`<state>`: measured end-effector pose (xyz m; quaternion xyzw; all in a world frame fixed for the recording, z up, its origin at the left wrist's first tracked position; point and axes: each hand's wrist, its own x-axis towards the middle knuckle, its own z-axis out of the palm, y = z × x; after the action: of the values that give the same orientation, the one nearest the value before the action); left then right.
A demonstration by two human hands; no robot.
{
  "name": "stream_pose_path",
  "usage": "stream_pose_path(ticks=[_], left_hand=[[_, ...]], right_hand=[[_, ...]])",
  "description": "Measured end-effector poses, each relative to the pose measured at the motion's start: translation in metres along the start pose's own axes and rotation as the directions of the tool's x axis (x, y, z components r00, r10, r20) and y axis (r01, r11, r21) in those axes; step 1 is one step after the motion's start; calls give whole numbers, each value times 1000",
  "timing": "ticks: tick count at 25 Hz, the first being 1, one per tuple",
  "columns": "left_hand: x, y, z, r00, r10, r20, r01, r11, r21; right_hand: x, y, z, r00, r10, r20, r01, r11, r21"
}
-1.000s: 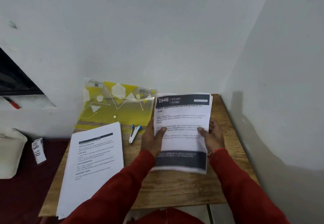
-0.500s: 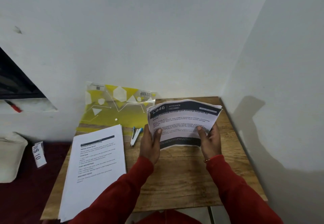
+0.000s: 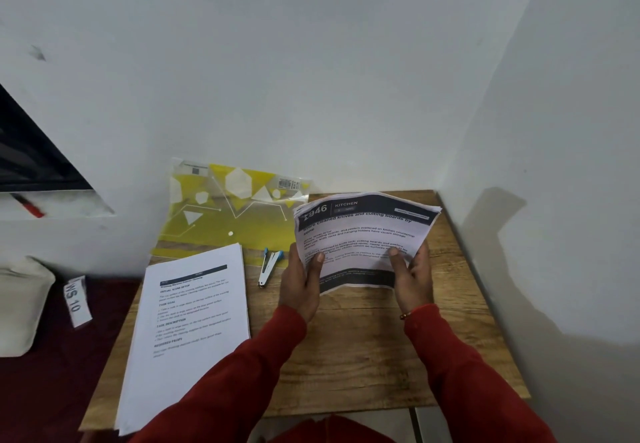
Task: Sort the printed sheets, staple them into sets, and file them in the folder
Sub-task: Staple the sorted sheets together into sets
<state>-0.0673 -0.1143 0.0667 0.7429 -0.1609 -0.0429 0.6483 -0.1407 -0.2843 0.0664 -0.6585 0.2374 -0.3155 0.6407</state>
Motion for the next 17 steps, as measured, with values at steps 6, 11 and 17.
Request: stream_pose_path(ticks=[6,11,17], left_hand=[[5,3,-2,999,-5,36,4,1000,17],[10,9,-3,998,51,38,-53,997,53],[-2,-14,-3,992,-42,120,35,997,66]], right_hand=[[1,-4,1,1000,-6,-9,5,999,-33],[6,-13,2,999,-45,-27,44,999,-27],[-3,8,-5,997,71,-5,-71,993,-94]])
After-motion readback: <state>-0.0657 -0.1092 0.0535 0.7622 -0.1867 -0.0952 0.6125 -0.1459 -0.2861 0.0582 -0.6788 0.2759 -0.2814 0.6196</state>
